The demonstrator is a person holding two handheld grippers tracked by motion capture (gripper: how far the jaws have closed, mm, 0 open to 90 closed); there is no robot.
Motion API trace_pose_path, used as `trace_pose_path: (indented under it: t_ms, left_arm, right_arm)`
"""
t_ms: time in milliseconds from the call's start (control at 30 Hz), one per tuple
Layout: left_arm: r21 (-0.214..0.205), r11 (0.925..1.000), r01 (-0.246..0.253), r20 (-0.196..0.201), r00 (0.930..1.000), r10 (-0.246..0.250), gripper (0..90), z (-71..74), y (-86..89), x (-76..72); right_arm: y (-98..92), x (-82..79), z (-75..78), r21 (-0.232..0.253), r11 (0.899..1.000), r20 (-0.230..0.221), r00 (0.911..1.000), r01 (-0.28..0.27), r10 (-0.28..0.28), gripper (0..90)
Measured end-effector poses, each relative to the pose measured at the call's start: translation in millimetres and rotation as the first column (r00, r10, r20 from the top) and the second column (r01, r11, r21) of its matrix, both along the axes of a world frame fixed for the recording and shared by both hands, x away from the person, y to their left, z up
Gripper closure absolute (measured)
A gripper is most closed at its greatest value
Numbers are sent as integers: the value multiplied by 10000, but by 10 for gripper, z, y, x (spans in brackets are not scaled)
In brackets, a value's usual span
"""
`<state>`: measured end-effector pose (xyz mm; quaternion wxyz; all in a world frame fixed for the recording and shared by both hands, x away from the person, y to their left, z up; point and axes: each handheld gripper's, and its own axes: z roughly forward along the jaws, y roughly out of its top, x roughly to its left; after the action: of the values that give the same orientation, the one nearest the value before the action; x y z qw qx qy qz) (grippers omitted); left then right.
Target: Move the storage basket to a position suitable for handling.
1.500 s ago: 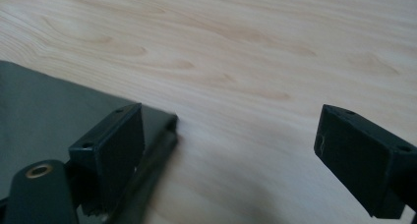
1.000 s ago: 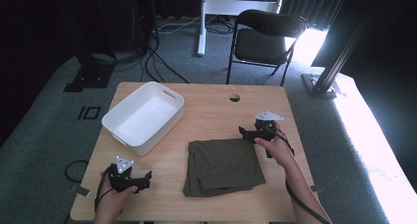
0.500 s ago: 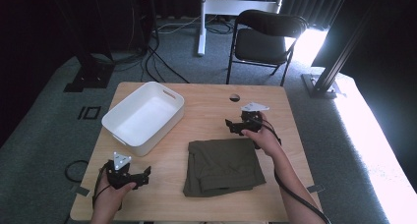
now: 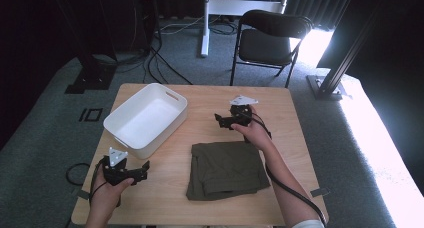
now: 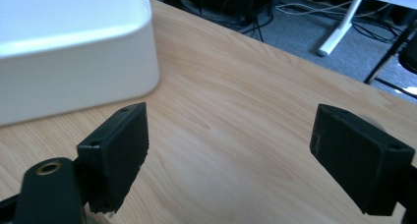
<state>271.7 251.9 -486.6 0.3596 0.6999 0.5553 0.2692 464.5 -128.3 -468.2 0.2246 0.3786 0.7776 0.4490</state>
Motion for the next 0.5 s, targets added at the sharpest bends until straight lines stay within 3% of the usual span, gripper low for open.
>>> trace_pose_path:
  t_ms: [100,500]
  left_arm:
    - [-20,10000,-52,86,9999,52,9,42,16,32]
    - [-206,9991,-367,606,9974,378,9,183,53,164]
  right_arm:
    - [91,43,35,-116,9999,101,9999,-66,67,158]
    - [452,178,82,295,9978,110,9982,-590,587,158]
